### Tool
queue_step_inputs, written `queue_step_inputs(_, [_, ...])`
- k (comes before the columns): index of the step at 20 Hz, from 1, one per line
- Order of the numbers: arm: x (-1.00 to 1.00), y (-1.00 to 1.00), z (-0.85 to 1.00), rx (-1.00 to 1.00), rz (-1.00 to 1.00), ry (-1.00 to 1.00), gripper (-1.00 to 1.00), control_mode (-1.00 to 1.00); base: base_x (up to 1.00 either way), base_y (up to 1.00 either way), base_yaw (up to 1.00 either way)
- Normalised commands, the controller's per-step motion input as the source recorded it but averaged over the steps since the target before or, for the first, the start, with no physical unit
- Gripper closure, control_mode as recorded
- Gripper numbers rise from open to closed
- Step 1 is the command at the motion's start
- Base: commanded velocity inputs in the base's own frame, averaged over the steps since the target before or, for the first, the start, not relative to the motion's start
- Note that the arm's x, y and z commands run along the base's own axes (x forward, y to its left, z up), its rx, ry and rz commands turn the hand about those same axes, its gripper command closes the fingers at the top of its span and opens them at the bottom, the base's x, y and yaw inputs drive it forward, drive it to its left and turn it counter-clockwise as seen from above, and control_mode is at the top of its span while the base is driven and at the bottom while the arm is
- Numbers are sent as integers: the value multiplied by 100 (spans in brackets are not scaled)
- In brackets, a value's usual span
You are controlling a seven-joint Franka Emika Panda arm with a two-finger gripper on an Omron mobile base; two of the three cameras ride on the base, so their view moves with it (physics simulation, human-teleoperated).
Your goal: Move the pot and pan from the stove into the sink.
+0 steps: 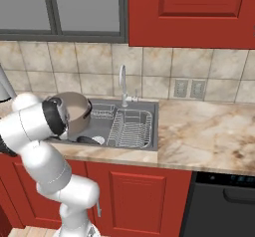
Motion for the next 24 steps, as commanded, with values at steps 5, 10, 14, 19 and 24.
queue_step_inputs(5, [33,13,-25,0,-7,0,100,-100,0,0,0])
queue_step_inputs(10, [6,17,-34,-4,-8,-1,100,-100,0,0,0])
queue_step_inputs(14, [3,9,-15,-3,-5,-1,100,-100,0,0,0])
queue_step_inputs(19, [2,1,1,0,-1,0,-100,-100,0,0,0])
queue_step_inputs(24, [6,14,63,0,-8,0,-100,-100,0,0,0])
